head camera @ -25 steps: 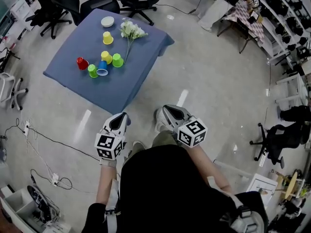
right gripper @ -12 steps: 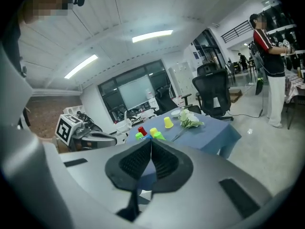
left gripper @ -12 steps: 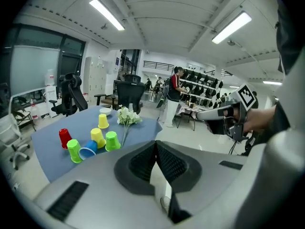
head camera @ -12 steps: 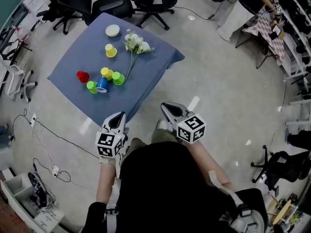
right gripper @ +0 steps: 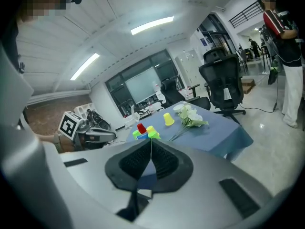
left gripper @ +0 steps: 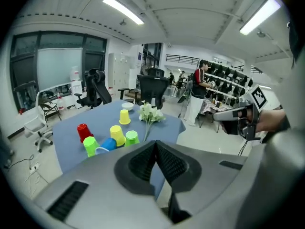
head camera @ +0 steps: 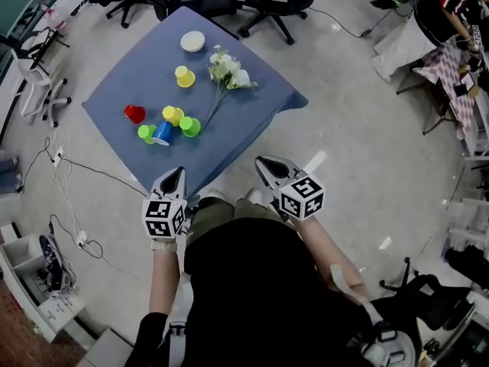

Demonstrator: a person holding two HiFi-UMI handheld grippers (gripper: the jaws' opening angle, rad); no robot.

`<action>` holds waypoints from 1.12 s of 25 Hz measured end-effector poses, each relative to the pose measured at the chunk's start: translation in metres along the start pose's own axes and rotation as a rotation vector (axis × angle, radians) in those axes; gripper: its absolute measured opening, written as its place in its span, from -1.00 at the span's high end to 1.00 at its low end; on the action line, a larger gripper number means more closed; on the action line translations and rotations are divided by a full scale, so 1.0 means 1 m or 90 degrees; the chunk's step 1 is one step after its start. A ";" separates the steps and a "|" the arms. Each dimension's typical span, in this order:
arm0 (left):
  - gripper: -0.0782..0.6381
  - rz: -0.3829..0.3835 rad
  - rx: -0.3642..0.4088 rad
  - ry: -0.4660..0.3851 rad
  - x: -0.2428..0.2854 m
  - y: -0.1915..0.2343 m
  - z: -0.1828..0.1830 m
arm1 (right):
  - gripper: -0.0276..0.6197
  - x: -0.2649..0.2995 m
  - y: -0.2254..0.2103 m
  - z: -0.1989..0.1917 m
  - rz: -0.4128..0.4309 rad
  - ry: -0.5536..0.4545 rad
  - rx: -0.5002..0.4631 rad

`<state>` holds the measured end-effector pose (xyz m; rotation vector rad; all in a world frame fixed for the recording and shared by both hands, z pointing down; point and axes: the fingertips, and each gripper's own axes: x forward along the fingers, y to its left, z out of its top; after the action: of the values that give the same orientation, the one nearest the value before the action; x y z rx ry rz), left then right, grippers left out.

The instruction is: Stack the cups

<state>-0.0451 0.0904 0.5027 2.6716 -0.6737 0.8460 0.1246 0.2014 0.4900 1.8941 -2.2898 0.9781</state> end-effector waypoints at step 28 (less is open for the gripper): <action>0.19 0.143 0.137 0.272 0.128 0.171 -0.042 | 0.86 0.136 -0.036 0.054 0.004 0.104 -0.052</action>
<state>-0.0583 -0.0858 0.6298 2.4881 -0.8180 1.5721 0.1404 0.0538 0.5154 1.7087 -2.2096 0.9838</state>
